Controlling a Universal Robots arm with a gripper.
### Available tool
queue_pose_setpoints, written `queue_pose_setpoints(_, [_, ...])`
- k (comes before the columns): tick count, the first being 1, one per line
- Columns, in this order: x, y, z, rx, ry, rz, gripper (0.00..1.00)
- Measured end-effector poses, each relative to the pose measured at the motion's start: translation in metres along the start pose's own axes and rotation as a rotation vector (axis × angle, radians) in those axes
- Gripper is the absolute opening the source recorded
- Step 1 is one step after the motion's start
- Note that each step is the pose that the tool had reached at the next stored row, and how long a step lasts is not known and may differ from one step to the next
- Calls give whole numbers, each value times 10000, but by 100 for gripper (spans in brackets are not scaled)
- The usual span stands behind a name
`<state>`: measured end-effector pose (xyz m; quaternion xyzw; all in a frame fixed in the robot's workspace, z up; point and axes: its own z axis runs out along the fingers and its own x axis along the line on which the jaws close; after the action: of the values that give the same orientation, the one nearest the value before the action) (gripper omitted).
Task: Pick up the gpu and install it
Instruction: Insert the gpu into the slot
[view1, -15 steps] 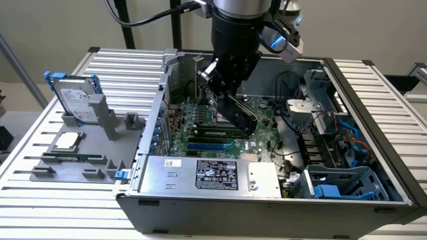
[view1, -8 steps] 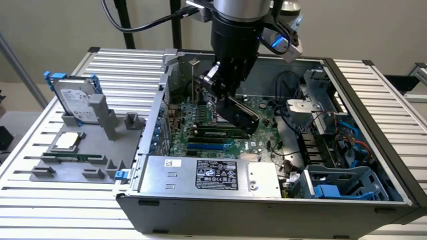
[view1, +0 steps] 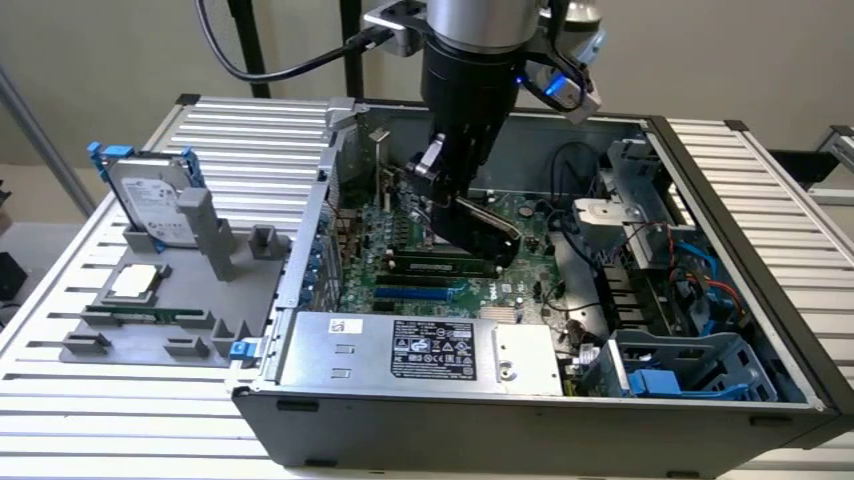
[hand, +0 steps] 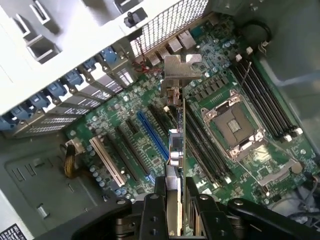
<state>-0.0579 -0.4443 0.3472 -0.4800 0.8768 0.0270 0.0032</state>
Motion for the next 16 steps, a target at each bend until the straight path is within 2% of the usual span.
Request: queue_pose_setpoints(16, [5,-7,152,-92,129,-2900,0])
